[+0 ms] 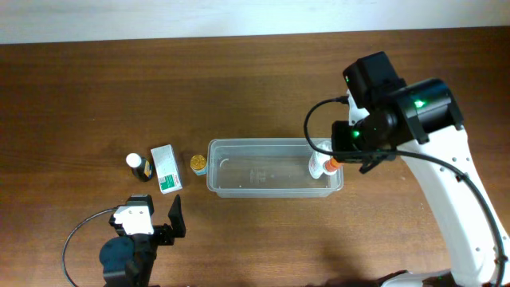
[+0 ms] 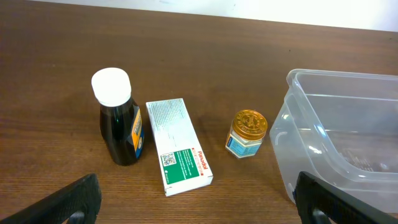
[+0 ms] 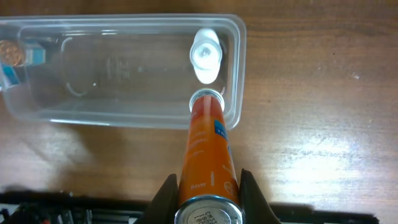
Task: Pack container
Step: 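Lift the orange tube and lay it in the container beside the bottle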
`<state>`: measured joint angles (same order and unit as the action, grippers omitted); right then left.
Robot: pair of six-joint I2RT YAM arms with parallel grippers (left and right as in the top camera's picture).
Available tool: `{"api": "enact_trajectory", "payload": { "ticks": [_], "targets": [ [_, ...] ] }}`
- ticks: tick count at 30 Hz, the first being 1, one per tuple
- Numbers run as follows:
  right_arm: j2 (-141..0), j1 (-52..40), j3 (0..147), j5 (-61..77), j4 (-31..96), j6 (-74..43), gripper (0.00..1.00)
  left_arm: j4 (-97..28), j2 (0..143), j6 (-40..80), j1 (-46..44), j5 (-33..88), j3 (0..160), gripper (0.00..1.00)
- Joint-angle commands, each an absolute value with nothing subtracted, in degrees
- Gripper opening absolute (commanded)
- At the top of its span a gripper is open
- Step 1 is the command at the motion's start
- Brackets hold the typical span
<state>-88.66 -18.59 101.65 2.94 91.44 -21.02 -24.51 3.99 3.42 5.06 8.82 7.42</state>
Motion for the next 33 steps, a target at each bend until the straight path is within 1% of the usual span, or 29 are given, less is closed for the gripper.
{"api": "enact_trajectory", "payload": {
  "ticks": [1,15,26,33],
  "targets": [
    [-89.3,-19.2,100.8,1.0,90.9,-21.5,0.08,-24.4,3.5,2.5,5.4,9.2,7.2,0.99],
    [-89.3,-19.2,90.5,0.7,83.8,-21.4,0.07,-24.4,3.5,2.5,5.4,9.2,7.2,0.99],
    [-89.3,-19.2,78.6,3.0,72.3,-21.3,0.06,-24.4,3.5,2.5,5.4,9.2,7.2,0.99],
    [-89.3,-19.2,74.4,3.0,68.9,-21.3,0.07,-24.4,3.5,2.5,5.4,9.2,7.2,0.99]
  ]
}}
